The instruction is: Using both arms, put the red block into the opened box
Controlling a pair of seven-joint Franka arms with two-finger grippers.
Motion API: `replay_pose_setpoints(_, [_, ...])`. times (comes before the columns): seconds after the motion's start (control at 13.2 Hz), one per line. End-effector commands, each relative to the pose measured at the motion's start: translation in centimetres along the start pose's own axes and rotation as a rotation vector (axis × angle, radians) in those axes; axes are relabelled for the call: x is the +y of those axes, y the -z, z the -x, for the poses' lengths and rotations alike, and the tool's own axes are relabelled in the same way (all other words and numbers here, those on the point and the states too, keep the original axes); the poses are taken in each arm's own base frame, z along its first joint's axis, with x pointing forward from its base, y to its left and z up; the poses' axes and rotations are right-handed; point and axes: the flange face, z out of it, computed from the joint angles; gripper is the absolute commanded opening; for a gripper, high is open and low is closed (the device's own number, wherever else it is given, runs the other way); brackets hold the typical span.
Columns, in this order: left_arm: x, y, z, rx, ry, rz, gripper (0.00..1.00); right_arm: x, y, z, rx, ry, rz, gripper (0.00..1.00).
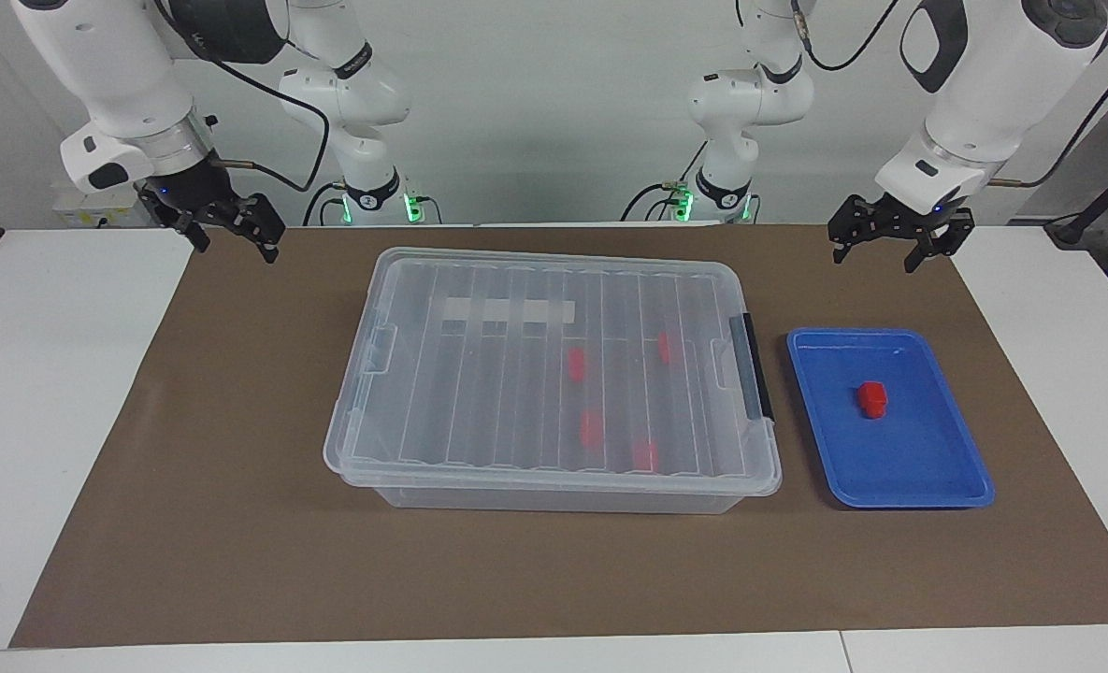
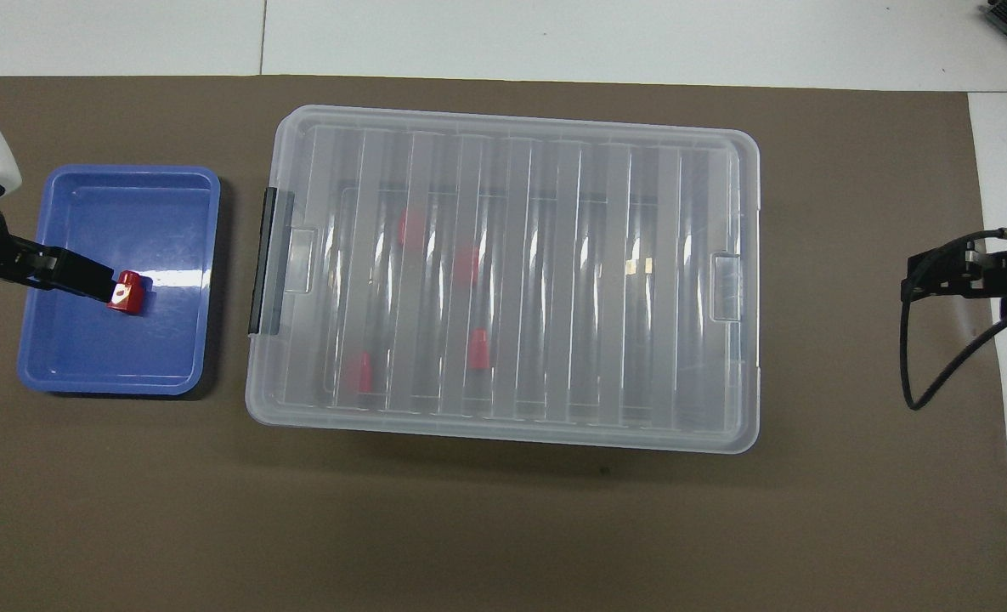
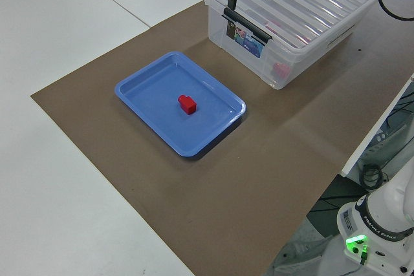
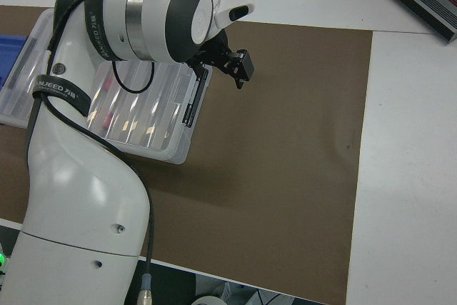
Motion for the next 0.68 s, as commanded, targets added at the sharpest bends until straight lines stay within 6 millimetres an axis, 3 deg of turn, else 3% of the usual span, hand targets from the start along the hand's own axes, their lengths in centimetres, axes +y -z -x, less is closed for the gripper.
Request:
replay_pose_setpoints(0.0, [0.0,0.4,0.6,0.009,0.010,-0.020,1.00,0.3,0.0,0.7,0.007,0.008,-0.008,1.00])
replay_pose_setpoints(0.46, [0.0,0.4,0.6,0.009,0.010,-0.020,1.00,-0.4,-0.4,0.7,0.012,-0.026,-0.008,1.00])
replay_pose_setpoints(0.61, [0.0,0.2,0.6,0.007,0.010,-0.020,1.00,-2.2,-1.7,0.8,0.060,-0.058,-0.020,1.00])
